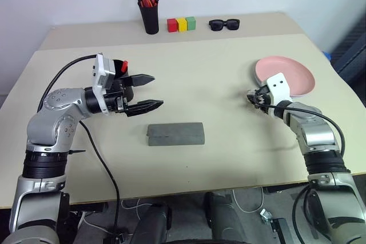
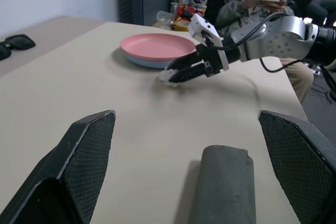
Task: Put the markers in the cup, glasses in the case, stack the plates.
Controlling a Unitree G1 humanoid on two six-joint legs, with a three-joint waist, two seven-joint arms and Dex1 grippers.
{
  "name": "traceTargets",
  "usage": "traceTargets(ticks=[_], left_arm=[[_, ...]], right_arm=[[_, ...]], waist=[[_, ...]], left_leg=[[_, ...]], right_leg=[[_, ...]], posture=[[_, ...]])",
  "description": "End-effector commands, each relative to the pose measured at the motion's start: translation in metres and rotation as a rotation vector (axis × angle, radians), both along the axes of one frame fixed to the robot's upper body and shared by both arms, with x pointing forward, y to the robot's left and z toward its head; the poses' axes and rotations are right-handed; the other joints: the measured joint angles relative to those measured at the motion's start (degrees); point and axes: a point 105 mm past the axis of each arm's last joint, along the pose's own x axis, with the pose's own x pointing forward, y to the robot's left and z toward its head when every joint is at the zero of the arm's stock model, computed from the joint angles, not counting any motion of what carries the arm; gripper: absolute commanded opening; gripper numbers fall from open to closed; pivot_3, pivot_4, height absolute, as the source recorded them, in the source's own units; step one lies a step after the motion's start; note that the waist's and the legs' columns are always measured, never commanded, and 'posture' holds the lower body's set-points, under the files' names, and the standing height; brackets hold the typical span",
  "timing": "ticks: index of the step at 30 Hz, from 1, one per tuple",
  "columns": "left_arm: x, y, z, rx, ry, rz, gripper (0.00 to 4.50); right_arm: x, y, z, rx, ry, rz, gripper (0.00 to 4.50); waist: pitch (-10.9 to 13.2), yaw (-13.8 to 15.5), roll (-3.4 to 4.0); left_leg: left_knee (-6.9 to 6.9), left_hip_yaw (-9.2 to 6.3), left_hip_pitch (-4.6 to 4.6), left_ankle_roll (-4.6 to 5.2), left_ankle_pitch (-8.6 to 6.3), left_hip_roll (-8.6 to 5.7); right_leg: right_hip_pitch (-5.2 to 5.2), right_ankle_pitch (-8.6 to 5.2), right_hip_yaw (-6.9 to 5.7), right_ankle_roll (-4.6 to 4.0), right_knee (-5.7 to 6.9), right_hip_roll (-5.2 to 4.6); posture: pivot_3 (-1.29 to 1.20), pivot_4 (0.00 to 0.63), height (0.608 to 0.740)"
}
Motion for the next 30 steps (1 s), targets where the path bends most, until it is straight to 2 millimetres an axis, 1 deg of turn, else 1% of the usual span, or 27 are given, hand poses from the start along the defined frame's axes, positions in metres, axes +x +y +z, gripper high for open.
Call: traceTargets(ticks=[1,3,5,8,11,15,17,18,19,22,23,24,25,27,28,29,30], left_arm=[[-0.005,0.002,0.010,0.003,-0.042,0.003,4.50],[-0.004,0.003,0.010,0.004,-0.043,0.008,4.50],[-0.004,0.003,0.011,-0.006,-0.038,0.014,4.50],[-0.004,0.001,0.012,-0.011,-0.042,0.014,4.50],[-0.004,0.000,0.012,-0.016,-0.047,0.014,4.50],[-0.003,0.000,0.013,-0.023,-0.048,0.014,4.50],[-0.003,0.000,0.013,-0.022,-0.052,0.014,4.50],[-0.003,0.000,0.013,-0.025,-0.048,0.011,4.50],[-0.003,-0.001,0.013,-0.028,-0.046,0.009,4.50],[-0.004,-0.001,0.014,-0.032,-0.047,0.013,4.50],[-0.004,0.001,0.014,-0.031,-0.044,0.018,4.50],[-0.004,0.003,0.014,-0.031,-0.043,0.027,4.50],[-0.005,0.006,0.014,-0.025,-0.043,0.037,4.50],[-0.006,0.009,0.013,-0.021,-0.039,0.051,4.50],[-0.006,0.012,0.014,-0.030,-0.035,0.062,4.50],[-0.007,0.014,0.015,-0.043,-0.025,0.068,4.50],[-0.009,0.017,0.017,-0.060,-0.008,0.065,4.50]], right_arm=[[0.004,0.001,0.004,-0.032,-0.017,0.009,0.07],[0.004,0.001,0.010,-0.015,-0.029,0.011,0.07],[0.005,0.004,0.022,0.034,-0.053,0.027,0.07],[0.007,0.008,0.050,0.156,-0.118,0.041,0.07],[0.011,-0.004,0.078,0.212,-0.197,0.008,0.07],[0.014,-0.021,0.110,0.278,-0.301,-0.050,0.07],[0.018,-0.040,0.114,0.210,-0.339,-0.136,0.07],[0.021,-0.051,0.104,0.190,-0.306,-0.196,0.07],[0.023,-0.058,0.097,0.177,-0.280,-0.232,0.07],[0.026,-0.060,0.091,0.160,-0.279,-0.234,0.97],[0.028,-0.062,0.089,0.148,-0.281,-0.247,1.54],[0.029,-0.064,0.089,0.107,-0.294,-0.260,2.00],[0.031,-0.062,0.091,0.108,-0.304,-0.256,2.56],[0.032,-0.061,0.096,0.084,-0.333,-0.249,3.56],[0.032,-0.057,0.103,0.125,-0.356,-0.236,4.08],[0.031,-0.048,0.113,0.175,-0.399,-0.188,4.48],[0.027,-0.035,0.124,0.245,-0.433,-0.109,4.48]], waist=[[0.00,-0.01,0.00],[0.00,0.00,0.00],[0.00,-0.01,0.00],[0.00,-0.05,0.01],[0.01,-0.02,0.02],[0.01,0.01,0.02],[0.01,0.08,0.02],[0.01,0.18,0.02],[0.01,0.26,0.01],[0.01,0.14,0.01],[0.02,0.05,0.04],[0.03,-0.13,0.04],[0.03,-0.26,0.04],[0.03,-0.43,0.06],[0.03,-0.42,0.06],[0.03,-0.40,0.06],[0.03,-0.38,0.06]], left_leg=[[0.00,0.00,0.01,0.00,0.00,0.00],[0.00,0.00,0.00,0.00,0.00,0.00],[0.00,0.00,0.00,0.00,0.00,0.00],[0.00,-0.01,0.00,0.00,0.00,0.00],[0.00,0.00,-0.02,0.00,0.00,0.00],[-0.01,-0.01,-0.02,0.00,0.00,0.00],[-0.01,-0.01,-0.03,0.00,0.00,0.00],[-0.01,0.00,-0.03,0.00,0.00,-0.01],[-0.01,0.00,-0.04,0.00,0.00,-0.02],[-0.02,0.00,-0.03,0.01,0.00,-0.02],[-0.02,0.01,-0.03,0.01,0.00,-0.02],[-0.03,0.02,-0.04,0.01,0.00,-0.02],[-0.04,0.02,-0.03,0.01,0.00,-0.01],[-0.08,0.08,-0.01,0.00,0.00,0.00],[-0.10,0.11,-0.03,0.00,0.00,0.00],[-0.10,0.11,-0.04,0.00,0.00,0.00],[-0.10,0.11,-0.05,0.00,0.00,0.01]], right_leg=[[0.00,0.00,0.00,0.00,0.00,0.00],[0.00,0.00,0.00,0.00,0.00,0.00],[0.01,0.00,0.00,0.00,0.00,0.00],[0.00,0.00,0.00,0.00,0.00,0.00],[-0.01,0.00,0.00,0.00,0.00,0.00],[-0.02,0.00,0.00,0.00,-0.01,0.00],[-0.02,0.00,0.00,0.00,-0.02,0.00],[-0.01,0.00,0.00,0.00,-0.02,-0.01],[-0.01,0.00,0.00,0.00,-0.02,-0.01],[0.00,0.00,0.00,0.00,-0.04,-0.01],[0.00,0.00,0.00,0.00,-0.04,-0.01],[-0.01,0.00,0.00,0.00,-0.04,-0.01],[-0.02,0.00,0.00,0.00,-0.03,-0.01],[-0.08,0.00,0.06,0.00,-0.01,0.00],[-0.14,0.00,0.10,0.00,0.02,0.00],[-0.16,0.00,0.10,0.00,0.02,0.01],[-0.17,0.00,0.10,-0.01,0.03,0.01]], posture=[[0.00,0.150,0.740],[0.00,0.150,0.740],[0.00,0.150,0.740],[0.00,0.150,0.740],[0.00,0.150,0.740],[0.00,0.150,0.740],[0.00,0.150,0.740],[0.00,0.150,0.740],[0.00,0.150,0.740],[0.00,0.150,0.740],[0.00,0.150,0.740],[0.00,0.150,0.740],[0.00,0.150,0.740],[0.00,0.150,0.740],[0.00,0.150,0.740],[0.00,0.150,0.740],[0.00,0.150,0.740]])
